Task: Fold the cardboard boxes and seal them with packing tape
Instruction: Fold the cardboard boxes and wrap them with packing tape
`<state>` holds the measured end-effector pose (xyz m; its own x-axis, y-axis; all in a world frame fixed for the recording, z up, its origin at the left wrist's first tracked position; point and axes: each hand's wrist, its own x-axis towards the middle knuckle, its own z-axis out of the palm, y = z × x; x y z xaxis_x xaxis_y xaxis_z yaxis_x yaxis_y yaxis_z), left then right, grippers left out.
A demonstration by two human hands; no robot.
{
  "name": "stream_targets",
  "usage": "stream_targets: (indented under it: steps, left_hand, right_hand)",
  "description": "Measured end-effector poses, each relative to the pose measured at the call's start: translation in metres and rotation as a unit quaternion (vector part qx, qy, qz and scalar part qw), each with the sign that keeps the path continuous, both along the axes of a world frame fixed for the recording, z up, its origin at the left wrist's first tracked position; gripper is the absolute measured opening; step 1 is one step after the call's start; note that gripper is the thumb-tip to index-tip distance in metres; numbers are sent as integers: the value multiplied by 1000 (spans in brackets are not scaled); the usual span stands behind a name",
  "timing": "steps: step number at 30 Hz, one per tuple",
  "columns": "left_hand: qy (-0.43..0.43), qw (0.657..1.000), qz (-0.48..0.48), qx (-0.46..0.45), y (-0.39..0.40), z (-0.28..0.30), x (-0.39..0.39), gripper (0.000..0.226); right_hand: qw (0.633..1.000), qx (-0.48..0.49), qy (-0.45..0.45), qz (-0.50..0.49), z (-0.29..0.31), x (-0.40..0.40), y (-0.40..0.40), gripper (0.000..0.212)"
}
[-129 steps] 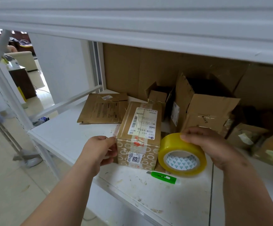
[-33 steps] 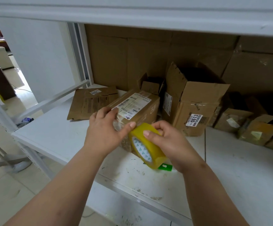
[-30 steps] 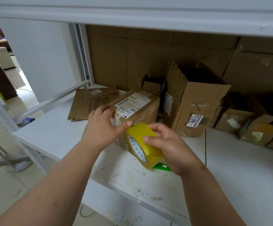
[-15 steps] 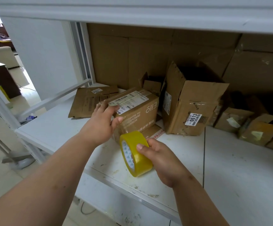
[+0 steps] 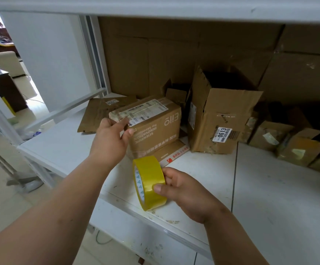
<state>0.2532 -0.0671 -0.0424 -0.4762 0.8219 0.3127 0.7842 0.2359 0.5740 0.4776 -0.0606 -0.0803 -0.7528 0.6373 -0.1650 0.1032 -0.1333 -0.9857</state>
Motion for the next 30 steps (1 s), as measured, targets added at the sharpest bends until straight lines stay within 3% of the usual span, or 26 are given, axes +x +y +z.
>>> stream_targets:
  steps: [5, 8, 11, 15, 17, 19, 21, 26, 30]
  left_hand:
    - [-155, 987, 12, 47, -19, -11, 17, 49]
    - [-233, 971, -15, 51, -31, -13, 25, 65]
    - [-316, 947, -42, 47, -37, -15, 31, 76]
    - [-419, 907, -14, 40, -40, -21, 41, 68]
    - [-464, 884, 10, 51, -41, -24, 45, 57]
    - [-494, 867, 16, 62, -40, -26, 47, 50]
    - [-513, 856, 16, 65, -40, -26, 49, 45]
    - [-573, 817, -4, 65, -40, -29, 50, 27]
    - [-593, 802, 14, 72, -37, -30, 51, 28]
  right_hand:
    - [1000, 15, -3, 23, -6, 5, 0, 34]
    - [998, 20, -7, 60, -4, 15, 6, 40]
    - [1000, 18, -14, -7, -1, 29, 22, 34]
    - [957, 145, -202, -147, -7, 40, 44, 24]
    - [932, 177, -291, -123, -12, 40, 47, 25]
    - [880, 251, -395, -80, -18, 36, 45, 30]
    - [839, 308, -443, -72, -23, 30, 42, 24]
    - [836, 320, -438, -84, -26, 30, 48, 16]
    - [902, 256, -310, -159, -12, 31, 55, 14]
